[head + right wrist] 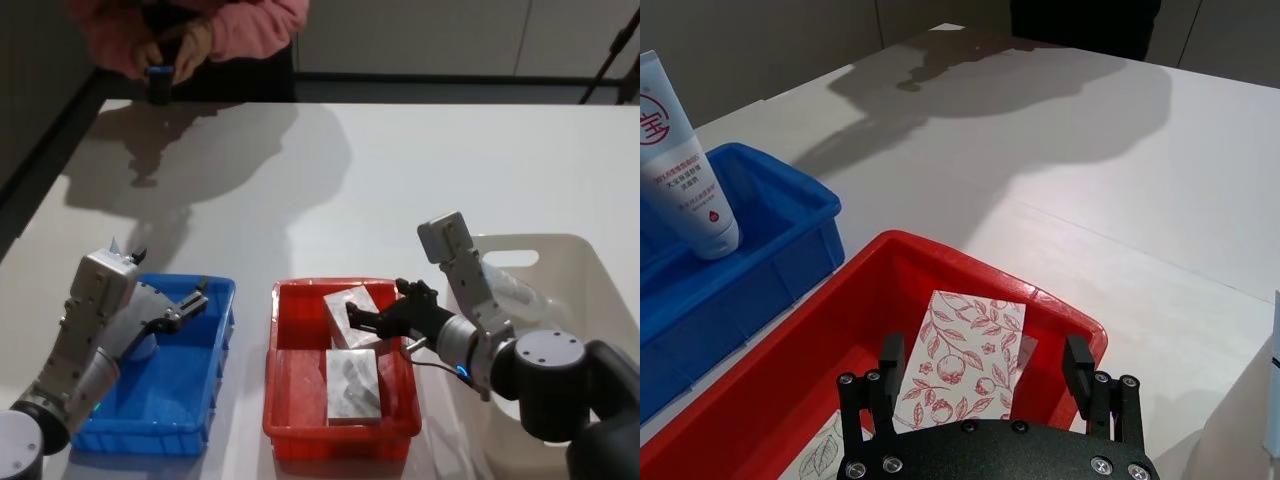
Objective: Bimanual collaborative sorting of washing and personal care products
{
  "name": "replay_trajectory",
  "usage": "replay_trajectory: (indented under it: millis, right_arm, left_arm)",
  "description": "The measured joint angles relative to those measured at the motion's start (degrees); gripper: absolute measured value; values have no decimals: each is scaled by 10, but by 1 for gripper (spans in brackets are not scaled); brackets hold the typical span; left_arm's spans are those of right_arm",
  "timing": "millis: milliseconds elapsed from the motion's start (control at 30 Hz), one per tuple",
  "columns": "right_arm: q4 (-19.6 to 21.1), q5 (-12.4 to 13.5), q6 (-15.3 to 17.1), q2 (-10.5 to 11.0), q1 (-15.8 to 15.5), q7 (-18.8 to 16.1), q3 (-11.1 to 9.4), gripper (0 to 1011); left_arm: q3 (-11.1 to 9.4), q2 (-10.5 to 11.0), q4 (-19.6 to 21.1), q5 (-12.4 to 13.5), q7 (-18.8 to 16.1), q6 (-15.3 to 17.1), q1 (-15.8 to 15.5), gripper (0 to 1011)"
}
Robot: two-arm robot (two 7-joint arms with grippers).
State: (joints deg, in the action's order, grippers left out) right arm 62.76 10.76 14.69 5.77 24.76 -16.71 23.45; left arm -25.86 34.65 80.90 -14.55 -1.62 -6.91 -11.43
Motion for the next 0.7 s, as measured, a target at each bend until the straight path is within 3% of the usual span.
replay_trajectory:
  millis: [700]
  right_arm:
    - [-70, -12, -6, -30, 31, 2, -3, 1001]
  left_arm:
    - [0, 0, 0, 0, 0, 0, 0, 1002]
